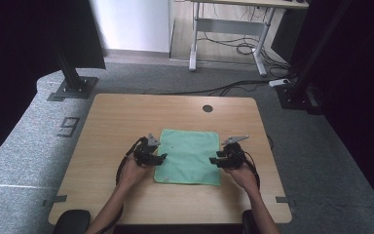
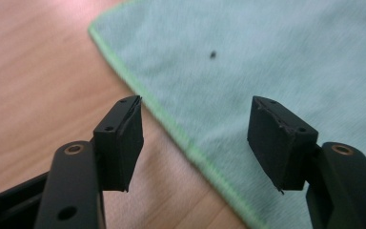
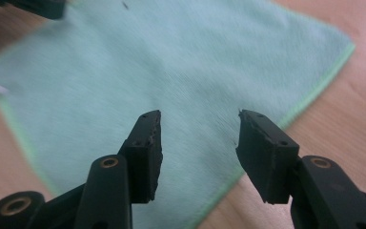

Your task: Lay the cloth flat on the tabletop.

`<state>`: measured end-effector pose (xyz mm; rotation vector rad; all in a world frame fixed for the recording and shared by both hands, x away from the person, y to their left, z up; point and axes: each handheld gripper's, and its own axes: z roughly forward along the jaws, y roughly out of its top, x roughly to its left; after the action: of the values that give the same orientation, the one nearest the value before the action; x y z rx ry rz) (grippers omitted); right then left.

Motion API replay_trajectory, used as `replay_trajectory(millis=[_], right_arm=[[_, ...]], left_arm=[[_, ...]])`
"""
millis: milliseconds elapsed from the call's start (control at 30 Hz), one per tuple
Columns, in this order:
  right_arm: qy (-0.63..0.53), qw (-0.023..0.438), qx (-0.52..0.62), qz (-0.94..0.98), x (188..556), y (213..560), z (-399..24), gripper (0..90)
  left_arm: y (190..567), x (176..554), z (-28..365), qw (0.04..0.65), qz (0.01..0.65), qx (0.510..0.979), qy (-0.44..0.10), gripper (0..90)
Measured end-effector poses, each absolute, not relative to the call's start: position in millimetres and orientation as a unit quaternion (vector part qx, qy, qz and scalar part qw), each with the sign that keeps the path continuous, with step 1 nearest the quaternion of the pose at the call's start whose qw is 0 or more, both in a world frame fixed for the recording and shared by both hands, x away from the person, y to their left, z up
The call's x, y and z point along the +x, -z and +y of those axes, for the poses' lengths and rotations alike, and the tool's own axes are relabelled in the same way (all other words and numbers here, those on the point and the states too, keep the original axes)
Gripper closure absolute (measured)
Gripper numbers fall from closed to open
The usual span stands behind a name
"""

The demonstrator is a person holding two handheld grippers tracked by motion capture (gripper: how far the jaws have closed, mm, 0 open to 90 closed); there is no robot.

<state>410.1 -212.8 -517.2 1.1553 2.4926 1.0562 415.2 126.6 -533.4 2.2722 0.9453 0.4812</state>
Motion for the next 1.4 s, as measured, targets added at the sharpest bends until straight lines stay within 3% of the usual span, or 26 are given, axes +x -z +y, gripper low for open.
replay_trajectory(millis=[167,367,933,1000,1200,1400], right_arm=[[-0.339,0.113,0.389,0.849,407.7,539.7,-210.7,38.4],[-0.328,0.131,0.378,0.856,402.0,540.9,-205.3,34.0],[-0.339,0.132,0.352,0.862,377.5,542.6,-188.9,36.0],[-0.338,0.133,0.350,0.864,377.3,542.3,-188.5,35.9],[-0.356,0.128,0.355,0.855,377.2,538.4,-194.2,29.9],[-0.366,0.145,0.375,0.839,377.1,534.6,-216.1,18.2]], left_arm=[[540.5,409.3,132.4,0.320,0.360,0.858,-0.181,34.9],[539.5,400.3,137.1,0.313,0.354,0.862,-0.186,34.9],[541.7,377.0,160.5,0.331,0.367,0.853,-0.166,34.4],[541.1,375.3,162.1,0.334,0.368,0.853,-0.160,29.2],[531.6,368.0,176.6,0.368,0.377,0.838,-0.146,25.9],[529.0,362.0,196.8,0.352,0.378,0.841,-0.160,16.4]])
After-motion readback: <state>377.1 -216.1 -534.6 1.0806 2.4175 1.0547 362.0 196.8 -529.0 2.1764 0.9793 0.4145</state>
